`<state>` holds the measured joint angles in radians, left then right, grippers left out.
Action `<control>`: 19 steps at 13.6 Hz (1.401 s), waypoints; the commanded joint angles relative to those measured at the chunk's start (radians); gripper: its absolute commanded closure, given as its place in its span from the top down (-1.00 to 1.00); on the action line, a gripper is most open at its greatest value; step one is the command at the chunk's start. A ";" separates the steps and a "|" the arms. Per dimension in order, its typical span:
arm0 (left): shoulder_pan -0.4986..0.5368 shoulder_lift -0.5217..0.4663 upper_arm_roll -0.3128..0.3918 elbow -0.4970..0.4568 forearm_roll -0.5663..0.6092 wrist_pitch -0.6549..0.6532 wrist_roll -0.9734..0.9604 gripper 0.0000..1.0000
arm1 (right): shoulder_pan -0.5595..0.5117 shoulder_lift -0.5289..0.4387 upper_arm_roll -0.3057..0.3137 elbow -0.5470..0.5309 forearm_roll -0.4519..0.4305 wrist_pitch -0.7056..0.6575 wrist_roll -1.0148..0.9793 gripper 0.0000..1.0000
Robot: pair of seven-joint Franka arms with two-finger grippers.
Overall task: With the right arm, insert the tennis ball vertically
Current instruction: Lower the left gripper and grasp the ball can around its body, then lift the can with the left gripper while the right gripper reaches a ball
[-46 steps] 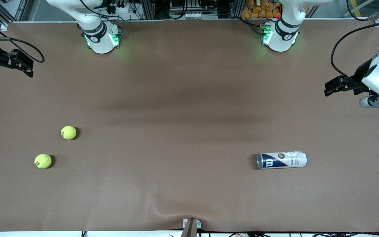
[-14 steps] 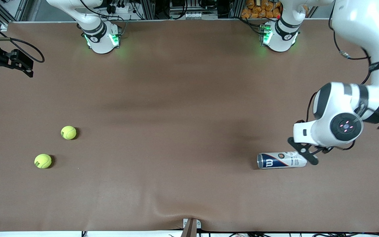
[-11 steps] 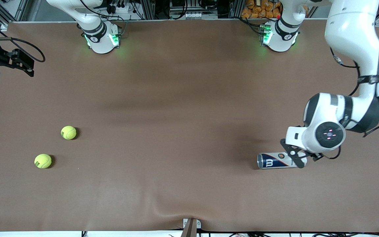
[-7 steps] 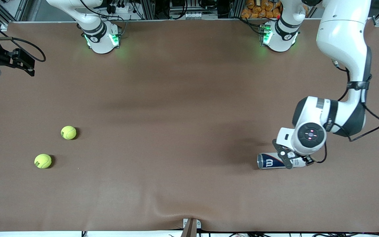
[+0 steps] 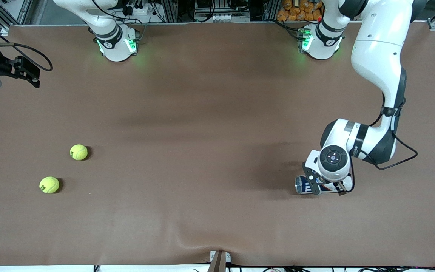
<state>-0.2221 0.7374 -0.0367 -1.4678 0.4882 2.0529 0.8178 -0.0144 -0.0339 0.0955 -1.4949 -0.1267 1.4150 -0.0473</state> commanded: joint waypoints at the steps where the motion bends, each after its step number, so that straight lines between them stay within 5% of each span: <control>1: 0.000 0.026 0.000 0.020 0.058 0.030 0.011 1.00 | -0.080 0.043 0.004 0.005 -0.004 0.019 -0.080 1.00; 5: 0.000 0.062 0.000 0.020 0.063 0.085 0.017 1.00 | -0.197 0.098 0.003 0.005 0.074 0.053 -0.146 1.00; 9: 0.007 0.085 0.001 0.018 0.099 0.136 0.018 1.00 | -0.245 0.144 -0.002 -0.059 0.127 0.237 -0.246 1.00; 10: 0.009 0.091 0.001 0.020 0.104 0.147 0.018 1.00 | -0.243 0.147 -0.011 -0.086 0.130 0.278 -0.247 0.76; 12: 0.010 0.103 0.001 0.018 0.107 0.171 0.018 1.00 | -0.239 0.149 -0.020 -0.155 0.130 0.359 -0.235 1.00; 19: 0.009 0.123 0.001 0.020 0.105 0.182 0.012 1.00 | -0.248 0.155 -0.028 -0.477 0.131 0.626 -0.233 1.00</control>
<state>-0.2150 0.8427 -0.0348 -1.4660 0.5702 2.2260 0.8220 -0.2506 0.1448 0.0661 -1.8765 -0.0108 1.9712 -0.2747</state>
